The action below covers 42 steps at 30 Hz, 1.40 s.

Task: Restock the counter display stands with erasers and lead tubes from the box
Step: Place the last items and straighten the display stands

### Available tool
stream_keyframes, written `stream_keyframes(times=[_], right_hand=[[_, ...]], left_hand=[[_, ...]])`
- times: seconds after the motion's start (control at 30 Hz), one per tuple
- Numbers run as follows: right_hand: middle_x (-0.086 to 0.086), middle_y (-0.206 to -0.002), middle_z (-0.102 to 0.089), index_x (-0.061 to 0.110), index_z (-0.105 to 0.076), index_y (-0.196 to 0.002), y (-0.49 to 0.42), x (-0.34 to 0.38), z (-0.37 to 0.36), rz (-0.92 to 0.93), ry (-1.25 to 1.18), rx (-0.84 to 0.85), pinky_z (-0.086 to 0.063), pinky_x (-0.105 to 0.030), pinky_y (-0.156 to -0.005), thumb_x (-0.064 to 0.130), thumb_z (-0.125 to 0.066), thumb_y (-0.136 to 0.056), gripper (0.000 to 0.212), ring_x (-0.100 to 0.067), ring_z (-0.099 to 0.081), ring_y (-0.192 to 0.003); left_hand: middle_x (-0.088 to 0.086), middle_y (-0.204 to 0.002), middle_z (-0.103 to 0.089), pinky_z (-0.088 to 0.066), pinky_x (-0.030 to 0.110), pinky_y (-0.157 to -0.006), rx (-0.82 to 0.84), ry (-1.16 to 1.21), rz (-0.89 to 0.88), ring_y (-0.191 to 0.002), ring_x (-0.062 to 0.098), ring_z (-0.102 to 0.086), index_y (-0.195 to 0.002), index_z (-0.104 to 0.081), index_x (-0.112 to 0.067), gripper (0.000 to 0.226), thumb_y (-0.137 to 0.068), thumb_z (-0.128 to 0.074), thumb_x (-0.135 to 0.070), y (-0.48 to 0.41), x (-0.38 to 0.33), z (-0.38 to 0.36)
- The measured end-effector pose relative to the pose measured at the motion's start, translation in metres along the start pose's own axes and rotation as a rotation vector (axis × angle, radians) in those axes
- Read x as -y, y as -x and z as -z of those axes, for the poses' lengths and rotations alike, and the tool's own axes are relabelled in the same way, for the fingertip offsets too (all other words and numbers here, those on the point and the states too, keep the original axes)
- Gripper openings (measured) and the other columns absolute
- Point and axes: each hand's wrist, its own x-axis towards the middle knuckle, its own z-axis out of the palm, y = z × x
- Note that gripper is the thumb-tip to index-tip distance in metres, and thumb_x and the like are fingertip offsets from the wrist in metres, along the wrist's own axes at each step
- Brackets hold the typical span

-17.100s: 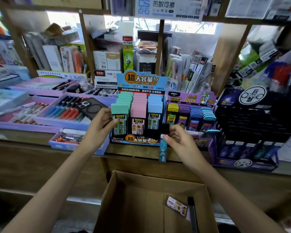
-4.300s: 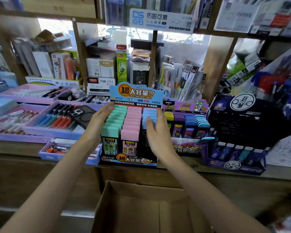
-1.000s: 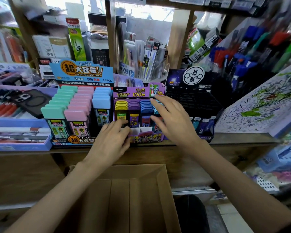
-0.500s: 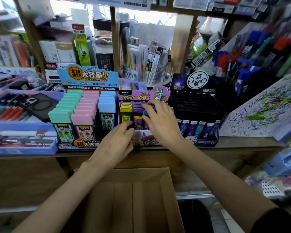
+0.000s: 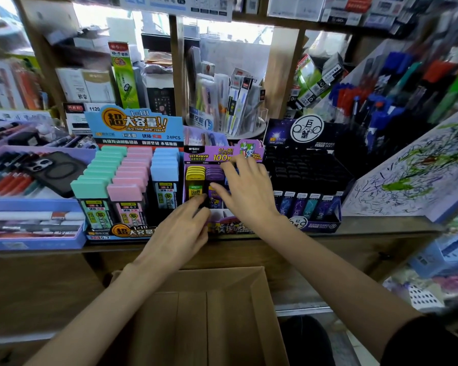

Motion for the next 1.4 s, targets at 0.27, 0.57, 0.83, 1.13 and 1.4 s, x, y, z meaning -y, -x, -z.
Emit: stream_keyframes(times=[0.27,0.57,0.83,1.13,1.4], right_hand=[[-0.009,-0.102,-0.058,0.004,-0.060,-0.105,0.026,-0.053,0.047,-0.018,-0.354,-0.249,-0.040,-0.030,-0.082,0.025,-0.046,-0.094,0.028,-0.020,-0.051,-0.096],[-0.004,-0.098,-0.061,0.008,-0.064,-0.109,0.117,-0.097,0.010,-0.189,-0.235,0.116,-0.043,-0.029,-0.079,0.027,-0.062,-0.089,0.027,-0.020,-0.057,-0.091],[0.008,-0.088,-0.042,0.009,-0.063,-0.089,0.112,-0.087,-0.015,-0.383,-0.487,0.062,-0.034,-0.021,-0.079,0.019,-0.060,-0.090,0.010,-0.009,-0.037,-0.087],[0.021,-0.083,-0.036,0.017,-0.058,-0.087,0.128,-0.100,-0.011,-0.278,-0.567,0.132,-0.033,-0.014,-0.077,0.022,-0.059,-0.089,0.005,-0.002,-0.032,-0.083],[0.007,-0.085,-0.044,0.007,-0.063,-0.087,0.125,-0.092,-0.013,-0.287,-0.581,0.039,-0.032,-0.013,-0.079,0.017,-0.063,-0.088,0.010,-0.008,-0.036,-0.085]], left_hand=[[0.009,-0.109,-0.062,-0.052,0.035,-0.075,-0.115,0.004,-0.102,-0.093,0.027,-0.063,-0.100,-0.062,-0.008,0.025,-0.076,-0.071,-0.010,-0.005,-0.020,0.009],[0.009,-0.103,-0.061,-0.049,0.037,-0.073,-0.130,0.070,-0.010,-0.090,0.027,-0.060,-0.104,-0.061,-0.006,0.033,-0.083,-0.070,-0.030,-0.029,-0.052,-0.021],[0.004,-0.084,-0.066,-0.051,0.038,-0.064,-0.168,0.527,0.344,-0.077,0.019,-0.062,-0.093,-0.061,-0.009,0.019,-0.090,-0.058,-0.028,-0.047,-0.057,-0.031],[-0.004,-0.064,-0.062,-0.035,0.023,-0.049,-0.114,0.289,0.289,-0.060,0.009,-0.051,-0.088,-0.071,-0.013,0.025,-0.092,-0.057,-0.032,-0.060,-0.053,-0.020],[-0.012,-0.053,-0.047,-0.027,0.023,-0.047,-0.101,0.073,0.367,-0.055,0.015,-0.053,-0.077,-0.068,-0.016,0.037,-0.094,-0.048,-0.042,-0.058,-0.061,-0.020]])
